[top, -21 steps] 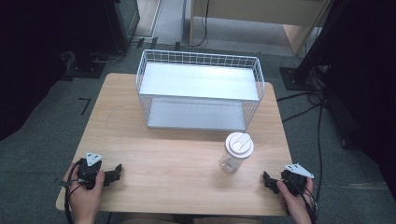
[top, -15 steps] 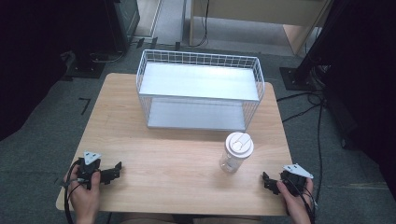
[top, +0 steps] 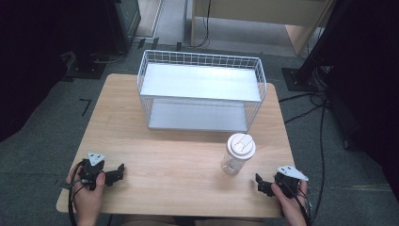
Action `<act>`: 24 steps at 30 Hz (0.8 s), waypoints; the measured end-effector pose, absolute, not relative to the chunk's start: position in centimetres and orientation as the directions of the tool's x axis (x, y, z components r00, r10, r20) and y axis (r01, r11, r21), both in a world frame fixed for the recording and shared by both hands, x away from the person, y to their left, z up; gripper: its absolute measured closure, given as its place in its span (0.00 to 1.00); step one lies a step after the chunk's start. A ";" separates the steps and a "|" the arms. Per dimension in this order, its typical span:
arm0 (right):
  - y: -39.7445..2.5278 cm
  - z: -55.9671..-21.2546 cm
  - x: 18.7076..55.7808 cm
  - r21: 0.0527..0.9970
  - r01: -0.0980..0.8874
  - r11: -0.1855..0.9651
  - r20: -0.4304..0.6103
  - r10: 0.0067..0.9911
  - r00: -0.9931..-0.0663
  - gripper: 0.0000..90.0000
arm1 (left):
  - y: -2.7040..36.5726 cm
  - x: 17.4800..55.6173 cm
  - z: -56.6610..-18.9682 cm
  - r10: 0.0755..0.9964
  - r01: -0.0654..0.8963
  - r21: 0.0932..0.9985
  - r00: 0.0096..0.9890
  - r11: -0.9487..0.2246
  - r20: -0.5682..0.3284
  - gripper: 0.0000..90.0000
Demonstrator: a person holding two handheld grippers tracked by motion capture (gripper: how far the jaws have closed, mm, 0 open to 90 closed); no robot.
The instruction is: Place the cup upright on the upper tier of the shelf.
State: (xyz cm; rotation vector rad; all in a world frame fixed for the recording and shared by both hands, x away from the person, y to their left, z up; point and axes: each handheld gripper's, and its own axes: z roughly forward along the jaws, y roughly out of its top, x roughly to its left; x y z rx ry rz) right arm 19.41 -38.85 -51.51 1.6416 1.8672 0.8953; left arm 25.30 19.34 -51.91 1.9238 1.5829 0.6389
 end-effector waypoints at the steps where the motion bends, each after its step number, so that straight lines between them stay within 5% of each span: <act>1: -38.7 -51.4 19.4 0.751 0.657 0.059 0.061 0.985 -0.159 0.01 | 19.3 25.3 -51.9 0.982 0.714 0.685 0.189 -0.144 0.010 0.00; 24: -34.9 -50.7 20.0 0.760 0.644 0.086 0.137 0.948 -0.288 0.01 | 19.5 25.2 -51.9 0.971 0.706 0.685 0.239 -0.181 0.011 0.00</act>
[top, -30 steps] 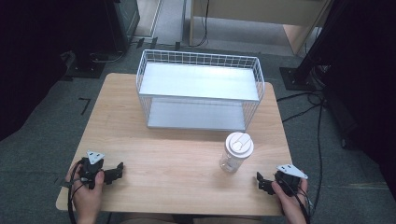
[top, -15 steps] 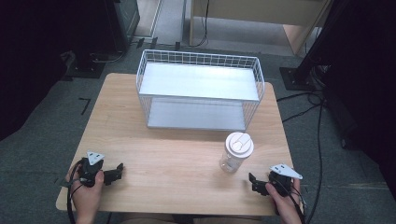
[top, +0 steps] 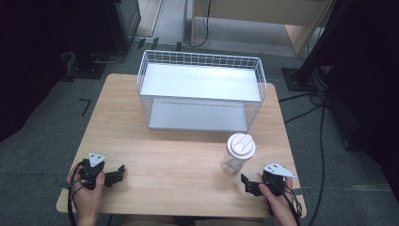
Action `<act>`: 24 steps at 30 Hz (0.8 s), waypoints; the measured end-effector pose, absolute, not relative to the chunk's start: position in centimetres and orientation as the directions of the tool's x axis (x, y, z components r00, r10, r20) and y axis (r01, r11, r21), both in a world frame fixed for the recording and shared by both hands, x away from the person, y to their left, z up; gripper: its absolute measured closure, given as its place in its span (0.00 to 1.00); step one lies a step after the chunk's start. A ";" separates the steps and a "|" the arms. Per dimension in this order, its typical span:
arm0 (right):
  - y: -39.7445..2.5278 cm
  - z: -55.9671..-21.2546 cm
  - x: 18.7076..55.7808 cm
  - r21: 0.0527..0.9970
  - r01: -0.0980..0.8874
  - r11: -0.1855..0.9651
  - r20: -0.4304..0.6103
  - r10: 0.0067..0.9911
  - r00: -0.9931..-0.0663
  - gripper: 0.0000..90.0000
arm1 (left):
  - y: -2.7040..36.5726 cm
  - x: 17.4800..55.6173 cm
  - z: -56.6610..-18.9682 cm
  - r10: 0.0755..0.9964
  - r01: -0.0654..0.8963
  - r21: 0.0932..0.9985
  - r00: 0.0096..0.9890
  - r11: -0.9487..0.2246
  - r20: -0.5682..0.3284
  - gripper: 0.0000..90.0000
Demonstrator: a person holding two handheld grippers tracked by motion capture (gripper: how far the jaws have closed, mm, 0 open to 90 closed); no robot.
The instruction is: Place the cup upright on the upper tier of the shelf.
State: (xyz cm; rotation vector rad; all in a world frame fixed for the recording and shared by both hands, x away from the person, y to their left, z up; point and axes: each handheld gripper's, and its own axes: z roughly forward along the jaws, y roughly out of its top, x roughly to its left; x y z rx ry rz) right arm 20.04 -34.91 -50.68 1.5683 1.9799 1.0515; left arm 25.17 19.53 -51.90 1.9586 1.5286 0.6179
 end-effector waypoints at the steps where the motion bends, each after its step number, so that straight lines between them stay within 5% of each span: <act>1: -34.7 -50.6 20.1 0.761 0.642 0.090 0.136 0.946 -0.294 0.01 | 19.5 25.2 -51.9 0.971 0.706 0.685 0.239 -0.181 0.011 0.00; 24: -31.2 -48.2 21.5 0.844 0.535 0.046 0.178 0.916 -0.360 0.08 | 19.5 25.2 -51.9 0.971 0.706 0.685 0.239 -0.181 0.011 0.00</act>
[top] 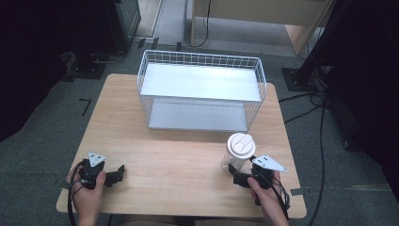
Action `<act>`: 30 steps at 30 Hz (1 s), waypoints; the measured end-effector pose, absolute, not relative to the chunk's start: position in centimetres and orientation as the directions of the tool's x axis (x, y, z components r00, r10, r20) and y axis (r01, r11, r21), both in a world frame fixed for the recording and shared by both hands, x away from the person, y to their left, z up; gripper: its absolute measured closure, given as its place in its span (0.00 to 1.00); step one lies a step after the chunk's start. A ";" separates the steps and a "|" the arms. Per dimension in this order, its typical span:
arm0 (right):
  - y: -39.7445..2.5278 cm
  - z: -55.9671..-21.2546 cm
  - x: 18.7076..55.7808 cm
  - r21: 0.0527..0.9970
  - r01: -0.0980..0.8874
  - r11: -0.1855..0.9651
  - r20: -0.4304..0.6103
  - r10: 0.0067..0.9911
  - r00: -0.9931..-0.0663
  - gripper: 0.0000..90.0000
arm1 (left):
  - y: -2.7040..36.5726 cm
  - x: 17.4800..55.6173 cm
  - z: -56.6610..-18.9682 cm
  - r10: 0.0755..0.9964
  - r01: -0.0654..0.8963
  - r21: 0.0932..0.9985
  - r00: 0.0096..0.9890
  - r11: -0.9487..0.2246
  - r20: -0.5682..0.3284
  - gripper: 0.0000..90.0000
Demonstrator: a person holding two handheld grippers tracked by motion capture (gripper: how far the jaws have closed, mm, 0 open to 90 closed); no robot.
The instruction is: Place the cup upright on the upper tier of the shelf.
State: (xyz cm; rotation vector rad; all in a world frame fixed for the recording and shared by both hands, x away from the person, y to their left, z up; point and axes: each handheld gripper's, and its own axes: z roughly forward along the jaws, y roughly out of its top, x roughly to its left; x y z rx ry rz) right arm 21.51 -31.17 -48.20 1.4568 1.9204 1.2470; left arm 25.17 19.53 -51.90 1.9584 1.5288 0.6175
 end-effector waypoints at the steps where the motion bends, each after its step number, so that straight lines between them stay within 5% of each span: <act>1: -31.0 -48.1 21.6 0.846 0.532 0.035 0.185 0.917 -0.355 0.09 | 19.5 25.2 -51.9 0.971 0.706 0.685 0.239 -0.181 0.011 0.00; 30: -28.6 -46.3 22.9 0.944 0.328 -0.049 0.166 0.926 -0.340 0.17 | 19.6 25.2 -51.9 0.971 0.705 0.686 0.239 -0.178 0.007 0.00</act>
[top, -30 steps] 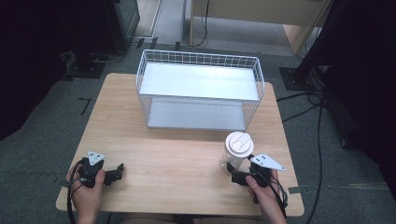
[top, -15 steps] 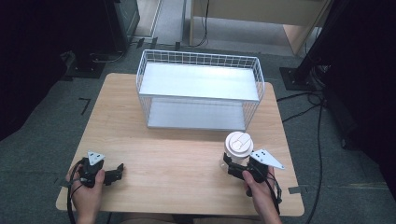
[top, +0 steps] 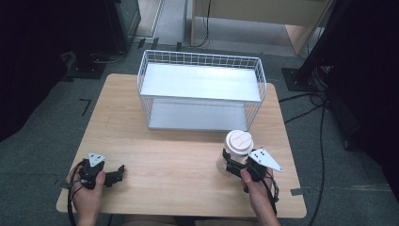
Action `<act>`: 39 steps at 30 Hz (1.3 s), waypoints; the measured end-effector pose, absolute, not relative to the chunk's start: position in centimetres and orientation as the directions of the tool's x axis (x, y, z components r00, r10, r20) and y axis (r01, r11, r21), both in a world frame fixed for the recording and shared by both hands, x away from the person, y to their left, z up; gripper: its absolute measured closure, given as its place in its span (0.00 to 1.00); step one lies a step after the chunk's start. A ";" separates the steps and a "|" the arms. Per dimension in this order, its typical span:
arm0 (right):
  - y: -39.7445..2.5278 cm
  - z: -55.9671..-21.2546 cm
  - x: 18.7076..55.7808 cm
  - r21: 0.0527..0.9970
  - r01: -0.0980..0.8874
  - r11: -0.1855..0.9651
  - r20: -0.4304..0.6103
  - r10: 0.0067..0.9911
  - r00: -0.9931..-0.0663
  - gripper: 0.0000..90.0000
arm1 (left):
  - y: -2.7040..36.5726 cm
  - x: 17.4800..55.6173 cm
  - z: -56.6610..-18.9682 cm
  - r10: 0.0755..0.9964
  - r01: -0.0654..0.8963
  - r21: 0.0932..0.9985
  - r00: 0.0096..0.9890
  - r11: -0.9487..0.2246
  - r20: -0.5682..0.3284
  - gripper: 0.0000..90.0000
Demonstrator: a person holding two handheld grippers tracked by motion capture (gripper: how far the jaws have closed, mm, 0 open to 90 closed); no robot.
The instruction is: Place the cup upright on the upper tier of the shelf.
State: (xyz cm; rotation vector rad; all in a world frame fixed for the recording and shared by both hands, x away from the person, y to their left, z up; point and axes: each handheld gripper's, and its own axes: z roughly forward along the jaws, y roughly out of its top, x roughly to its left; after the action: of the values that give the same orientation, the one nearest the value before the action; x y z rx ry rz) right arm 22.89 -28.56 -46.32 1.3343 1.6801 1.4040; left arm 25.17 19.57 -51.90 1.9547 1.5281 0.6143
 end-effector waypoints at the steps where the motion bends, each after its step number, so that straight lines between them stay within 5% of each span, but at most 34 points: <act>1: -28.5 -46.3 22.9 0.946 0.320 -0.047 0.162 0.926 -0.341 0.17 | 19.6 25.2 -51.9 0.971 0.705 0.686 0.239 -0.178 0.007 0.00; 39: -25.0 -36.4 26.0 0.997 0.078 -0.020 0.047 0.927 -0.371 0.18 | 19.6 25.2 -51.9 0.971 0.706 0.683 0.241 -0.185 0.014 0.00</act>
State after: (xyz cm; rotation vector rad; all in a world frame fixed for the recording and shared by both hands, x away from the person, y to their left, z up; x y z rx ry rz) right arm 26.00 -24.97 -36.38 1.0842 1.5281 1.4779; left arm 25.18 19.55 -51.89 1.9629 1.5270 0.6194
